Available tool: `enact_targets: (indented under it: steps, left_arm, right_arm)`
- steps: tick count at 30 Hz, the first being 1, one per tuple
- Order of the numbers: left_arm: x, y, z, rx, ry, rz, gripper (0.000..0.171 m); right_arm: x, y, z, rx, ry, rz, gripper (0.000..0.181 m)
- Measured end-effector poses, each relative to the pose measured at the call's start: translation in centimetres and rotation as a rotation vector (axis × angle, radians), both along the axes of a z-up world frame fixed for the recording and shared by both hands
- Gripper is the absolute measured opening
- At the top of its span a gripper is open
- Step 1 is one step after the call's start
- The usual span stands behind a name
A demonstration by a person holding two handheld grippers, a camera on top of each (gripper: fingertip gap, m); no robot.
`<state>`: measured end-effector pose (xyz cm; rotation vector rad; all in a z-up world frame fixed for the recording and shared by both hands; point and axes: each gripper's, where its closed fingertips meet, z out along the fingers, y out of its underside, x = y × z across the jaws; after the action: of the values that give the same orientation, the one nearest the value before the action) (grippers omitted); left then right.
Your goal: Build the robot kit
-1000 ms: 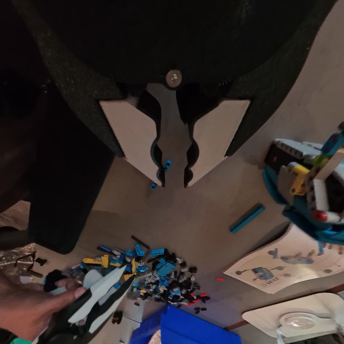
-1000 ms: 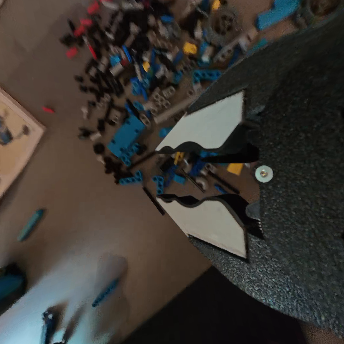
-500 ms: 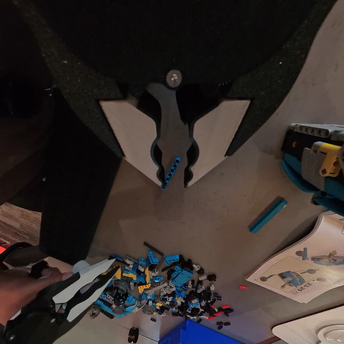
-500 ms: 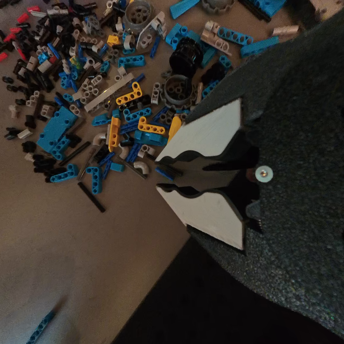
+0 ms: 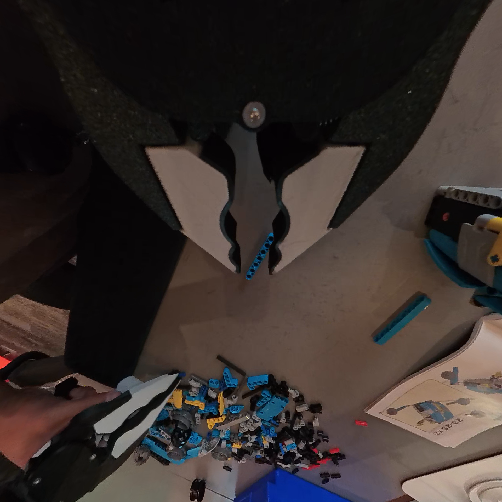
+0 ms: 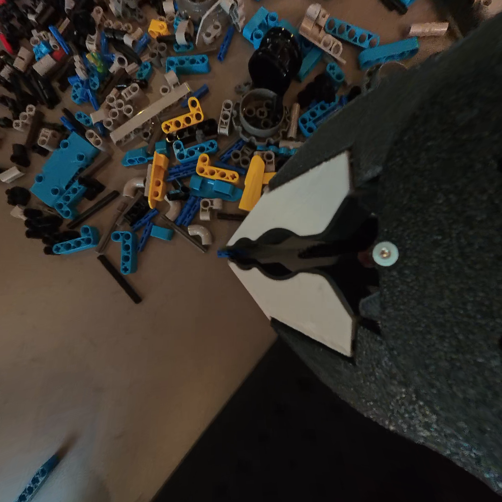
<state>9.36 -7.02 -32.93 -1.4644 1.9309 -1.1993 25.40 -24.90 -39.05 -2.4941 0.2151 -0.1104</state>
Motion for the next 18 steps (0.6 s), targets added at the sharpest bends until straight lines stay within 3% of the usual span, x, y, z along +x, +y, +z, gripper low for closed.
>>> enact_targets:
  steps: [3, 6, 11, 16, 18]
  left_arm:
    - [-0.2, 0.1, 0.1, 0.019, -0.006, 0.001, 0.020]
    - [-0.2, 0.0, 0.1, 0.005, -0.003, -0.002, 0.020]
    - [-0.5, 0.3, 0.1, 0.047, -0.007, 0.003, 0.020]
    - [-0.9, 0.6, -0.2, 0.015, -0.002, 0.024, 0.020]
    - [-0.8, 0.7, -0.4, 0.010, 0.003, 0.029, 0.020]
  right_arm:
    - [-1.5, 2.3, 1.3, 0.058, -0.014, 0.069, 0.004]
    - [-6.2, 9.1, 3.0, 0.182, 0.035, 0.232, 0.005]
    - [-10.0, 16.7, 0.9, 0.104, -0.040, 0.399, 0.004]
    - [-11.2, 17.7, -0.1, 0.096, 0.016, 0.434, 0.008]
    - [-10.2, 16.4, 0.7, 0.103, 0.033, 0.384, 0.033]
